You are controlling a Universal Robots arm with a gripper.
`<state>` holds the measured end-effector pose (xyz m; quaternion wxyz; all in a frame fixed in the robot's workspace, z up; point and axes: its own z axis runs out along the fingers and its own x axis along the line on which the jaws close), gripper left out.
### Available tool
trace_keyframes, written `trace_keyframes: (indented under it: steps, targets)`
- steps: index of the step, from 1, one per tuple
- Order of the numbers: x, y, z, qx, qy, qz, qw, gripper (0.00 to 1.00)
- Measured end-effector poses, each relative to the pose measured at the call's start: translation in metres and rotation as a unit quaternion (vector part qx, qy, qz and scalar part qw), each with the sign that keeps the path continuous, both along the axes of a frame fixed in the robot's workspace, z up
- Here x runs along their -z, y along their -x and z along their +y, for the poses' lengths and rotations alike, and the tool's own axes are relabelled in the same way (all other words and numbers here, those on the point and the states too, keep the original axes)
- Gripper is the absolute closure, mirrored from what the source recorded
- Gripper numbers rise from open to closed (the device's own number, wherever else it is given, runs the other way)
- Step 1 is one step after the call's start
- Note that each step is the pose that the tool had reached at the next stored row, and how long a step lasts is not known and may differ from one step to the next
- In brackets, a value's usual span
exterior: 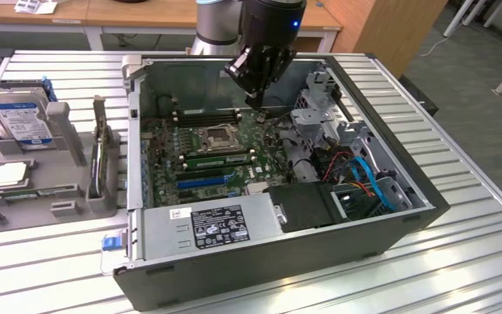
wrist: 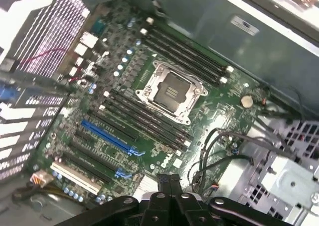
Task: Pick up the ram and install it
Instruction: 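Press down the ram until it locks into place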
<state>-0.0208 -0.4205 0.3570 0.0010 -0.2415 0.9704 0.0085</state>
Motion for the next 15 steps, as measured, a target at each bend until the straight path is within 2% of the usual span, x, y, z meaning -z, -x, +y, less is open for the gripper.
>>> trace_keyframes:
  steps: [5,9,14,15]
  targets:
    - [0.0001,0.0000,0.0000,0.045,0.0000,0.0000,0.9990,0.89]
    - [0.0001,0.0000,0.0000,0.082,0.0000,0.0000,0.9967,0.89]
    - [0.0002,0.0000,0.0000,0.127,0.0000,0.0000,0.9919,0.89]
    - [0.0003,0.0000,0.0000,0.144,0.0000,0.0000,0.9895,0.89]
